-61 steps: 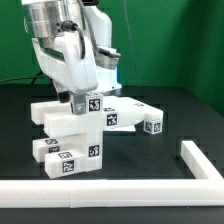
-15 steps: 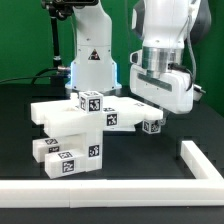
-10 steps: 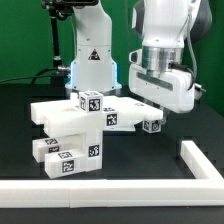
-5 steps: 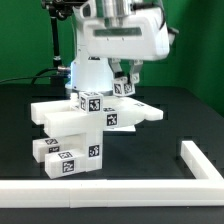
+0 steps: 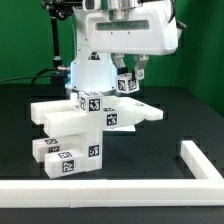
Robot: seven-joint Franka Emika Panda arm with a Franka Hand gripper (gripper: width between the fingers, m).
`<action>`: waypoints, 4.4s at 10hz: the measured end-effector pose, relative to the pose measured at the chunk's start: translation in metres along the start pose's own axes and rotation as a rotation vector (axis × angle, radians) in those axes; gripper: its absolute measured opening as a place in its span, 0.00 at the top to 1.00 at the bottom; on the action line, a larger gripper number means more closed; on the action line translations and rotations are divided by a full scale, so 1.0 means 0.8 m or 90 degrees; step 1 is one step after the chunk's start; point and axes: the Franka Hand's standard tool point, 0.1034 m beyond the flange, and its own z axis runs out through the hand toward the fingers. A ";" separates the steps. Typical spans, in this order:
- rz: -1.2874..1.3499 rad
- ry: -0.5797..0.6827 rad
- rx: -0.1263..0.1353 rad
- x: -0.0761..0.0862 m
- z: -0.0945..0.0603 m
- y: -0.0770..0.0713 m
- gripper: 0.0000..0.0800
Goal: Assemble chair
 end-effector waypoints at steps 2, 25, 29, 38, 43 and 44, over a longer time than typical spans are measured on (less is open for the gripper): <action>-0.056 -0.014 -0.025 0.023 -0.016 0.008 0.64; -0.189 0.069 -0.041 0.104 0.003 0.068 0.64; -0.200 0.073 -0.040 0.107 0.003 0.068 0.55; -0.157 0.068 -0.021 0.128 0.006 0.073 0.19; -0.149 0.064 -0.018 0.127 0.009 0.072 0.30; -0.149 0.064 -0.018 0.127 0.009 0.072 0.55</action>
Offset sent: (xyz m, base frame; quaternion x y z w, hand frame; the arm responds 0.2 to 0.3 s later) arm 0.0260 -0.0742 0.0395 0.0061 0.0016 -0.1331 0.9911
